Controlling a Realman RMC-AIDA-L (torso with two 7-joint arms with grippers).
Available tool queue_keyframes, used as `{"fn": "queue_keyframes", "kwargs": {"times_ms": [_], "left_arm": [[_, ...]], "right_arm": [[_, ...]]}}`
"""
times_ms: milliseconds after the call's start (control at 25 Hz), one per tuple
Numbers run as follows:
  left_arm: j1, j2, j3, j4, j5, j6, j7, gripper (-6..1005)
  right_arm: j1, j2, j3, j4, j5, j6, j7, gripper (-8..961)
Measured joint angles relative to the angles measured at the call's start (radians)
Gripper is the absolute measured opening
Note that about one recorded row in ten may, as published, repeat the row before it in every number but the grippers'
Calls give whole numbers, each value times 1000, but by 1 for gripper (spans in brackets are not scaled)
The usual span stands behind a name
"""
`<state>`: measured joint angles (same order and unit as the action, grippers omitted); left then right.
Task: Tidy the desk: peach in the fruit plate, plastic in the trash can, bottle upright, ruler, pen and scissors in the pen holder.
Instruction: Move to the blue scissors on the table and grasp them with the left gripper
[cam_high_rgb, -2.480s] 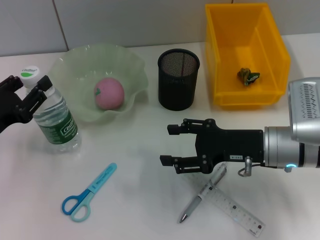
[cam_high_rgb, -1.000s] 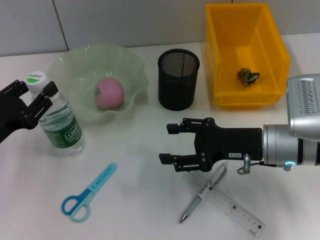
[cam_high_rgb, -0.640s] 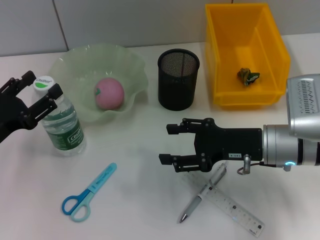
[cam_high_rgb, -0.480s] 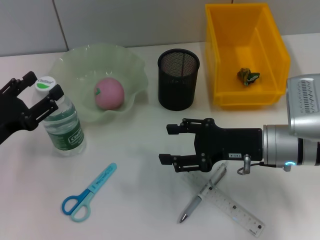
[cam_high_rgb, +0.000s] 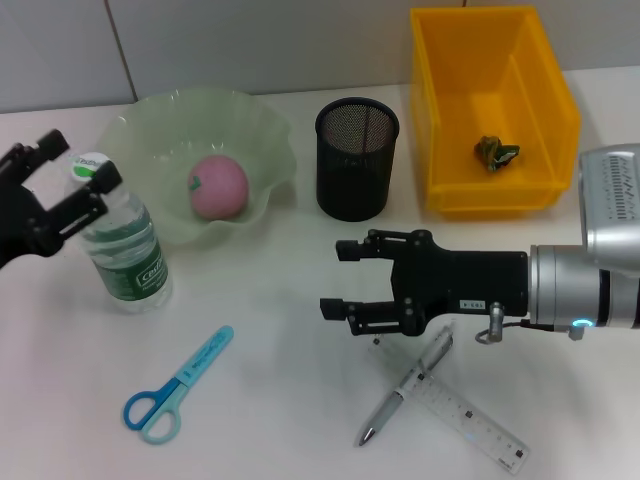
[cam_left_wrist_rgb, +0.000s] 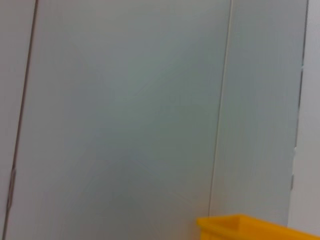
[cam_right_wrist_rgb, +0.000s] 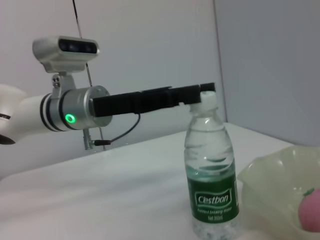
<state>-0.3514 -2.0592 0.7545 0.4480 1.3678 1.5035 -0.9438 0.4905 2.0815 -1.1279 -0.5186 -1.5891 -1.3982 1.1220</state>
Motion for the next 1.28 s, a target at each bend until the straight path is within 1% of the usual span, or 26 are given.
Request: {"fn": "queue_keyframes", "kwargs": {"times_ms": [80, 120, 200, 240, 280, 360, 400, 440, 480, 600, 640, 680, 720, 760, 800, 840, 880, 1000, 1040, 1080, 1120, 1160, 1200, 1240, 1280], "left_arm": [[17, 1, 0, 46, 1, 26, -41, 808], [35, 2, 0, 97, 3, 57, -88, 808], [52, 4, 1, 138, 4, 91, -128, 808], [68, 9, 4, 175, 4, 128, -166, 808], [68, 9, 4, 175, 4, 128, -166, 808], [81, 18, 14, 203, 7, 164, -202, 808], [87, 24, 21, 215, 10, 181, -218, 808], [94, 34, 31, 234, 36, 211, -248, 807], [94, 34, 31, 234, 36, 211, -248, 807], [97, 40, 33, 261, 99, 235, -291, 807], [98, 38, 33, 298, 155, 240, -333, 807], [98, 38, 33, 298, 155, 240, -333, 807], [98, 34, 33, 340, 201, 242, -372, 807], [98, 34, 33, 340, 201, 242, -372, 807], [98, 29, 33, 372, 236, 242, -403, 807], [98, 19, 34, 432, 290, 243, -454, 807], [98, 19, 34, 432, 290, 243, -454, 807], [99, 2, 34, 552, 385, 246, -561, 808], [99, -4, 47, 635, 443, 254, -635, 806], [99, -4, 47, 635, 443, 254, -635, 805], [100, -5, 63, 681, 470, 261, -687, 803], [100, -5, 83, 722, 486, 266, -734, 802], [99, -5, 100, 751, 498, 270, -771, 800], [95, -5, 155, 842, 534, 271, -877, 799], [95, -5, 155, 842, 534, 271, -877, 799]], "right_arm": [[-1, 0, 4, 2, 9, 0, 6, 769], [-2, 0, 10, 2, 17, 2, 20, 769], [-2, 0, 10, 3, 19, 3, 26, 769], [-2, 0, 12, 3, 23, 4, 36, 769], [-2, 0, 12, 3, 23, 4, 36, 769], [-2, 0, 13, 3, 35, 5, 40, 769], [-3, 0, 14, 3, 45, 6, 40, 769], [-6, 0, 18, 6, 70, 6, 40, 769], [-8, 0, 23, 9, 81, 6, 39, 769], [-11, 0, 34, 11, 95, 6, 38, 769], [-11, 0, 39, 12, 99, 6, 38, 769], [-11, 0, 39, 12, 99, 6, 38, 769], [-12, -1, 39, 12, 100, 6, 39, 769], [-12, -1, 39, 12, 101, 6, 40, 769], [-12, -1, 39, 12, 101, 5, 40, 769], [-13, -2, 39, 12, 100, 5, 44, 769], [-13, -2, 39, 12, 100, 5, 44, 769], [-12, -7, 39, 12, 96, 5, 59, 769], [-12, -11, 39, 10, 96, 5, 67, 769], [-12, -11, 39, 10, 96, 5, 67, 769], [-12, -18, 38, 8, 95, 5, 75, 769], [-12, -18, 38, 8, 95, 5, 75, 769], [-12, -23, 37, 8, 93, 3, 79, 769], [-13, -33, 34, 8, 92, -1, 87, 769], [-13, -33, 34, 8, 92, -1, 87, 769]]}}
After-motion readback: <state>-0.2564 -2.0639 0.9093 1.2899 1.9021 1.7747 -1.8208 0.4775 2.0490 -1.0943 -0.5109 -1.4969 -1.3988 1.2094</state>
